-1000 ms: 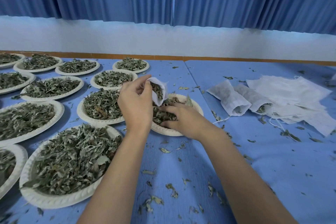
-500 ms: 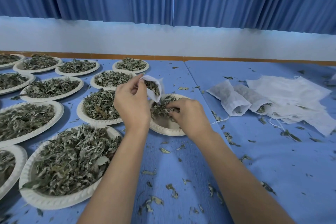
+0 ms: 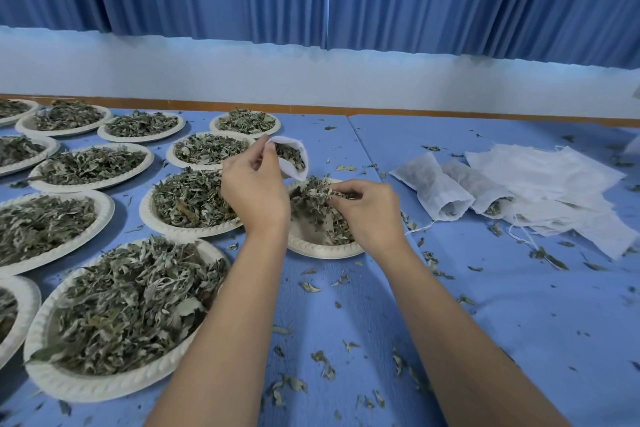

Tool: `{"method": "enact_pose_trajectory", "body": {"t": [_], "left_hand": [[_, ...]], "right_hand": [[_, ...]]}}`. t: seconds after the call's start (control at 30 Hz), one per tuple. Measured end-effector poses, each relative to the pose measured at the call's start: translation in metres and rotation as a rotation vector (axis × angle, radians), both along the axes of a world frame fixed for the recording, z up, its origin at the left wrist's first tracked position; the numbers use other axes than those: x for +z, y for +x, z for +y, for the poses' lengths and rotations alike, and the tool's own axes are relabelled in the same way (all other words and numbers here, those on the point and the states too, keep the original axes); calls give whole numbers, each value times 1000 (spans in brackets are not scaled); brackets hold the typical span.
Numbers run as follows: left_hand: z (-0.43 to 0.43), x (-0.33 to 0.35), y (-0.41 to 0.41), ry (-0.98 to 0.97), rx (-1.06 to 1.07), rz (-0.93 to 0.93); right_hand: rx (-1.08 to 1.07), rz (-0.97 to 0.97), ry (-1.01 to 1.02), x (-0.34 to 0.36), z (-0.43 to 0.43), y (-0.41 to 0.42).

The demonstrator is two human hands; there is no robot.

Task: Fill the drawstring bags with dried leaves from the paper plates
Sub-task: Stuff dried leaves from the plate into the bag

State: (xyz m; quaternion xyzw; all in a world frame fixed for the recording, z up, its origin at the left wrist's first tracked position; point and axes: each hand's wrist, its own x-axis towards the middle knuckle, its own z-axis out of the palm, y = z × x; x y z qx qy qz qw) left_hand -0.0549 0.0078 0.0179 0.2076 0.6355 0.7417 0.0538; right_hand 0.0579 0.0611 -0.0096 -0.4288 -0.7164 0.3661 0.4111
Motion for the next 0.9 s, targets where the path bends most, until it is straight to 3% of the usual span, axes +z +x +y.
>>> {"method": "enact_pose_trajectory", "body": {"t": [0.07, 0.27, 0.47, 0.77, 0.9], "left_hand": [[6, 2, -2, 4, -27, -11], [13, -3, -1, -191, -95, 271], [7, -2, 3, -260, -172, 404], [-4, -16, 13, -149, -437, 238], [-3, -20, 16, -88, -524, 205]], "right_hand": [[31, 43, -41, 2, 1, 2], [249, 218, -102, 16, -1, 14], [221, 216, -67, 16, -2, 10], [-49, 2, 106, 8, -5, 0], [-104, 4, 134, 9, -8, -3]]}}
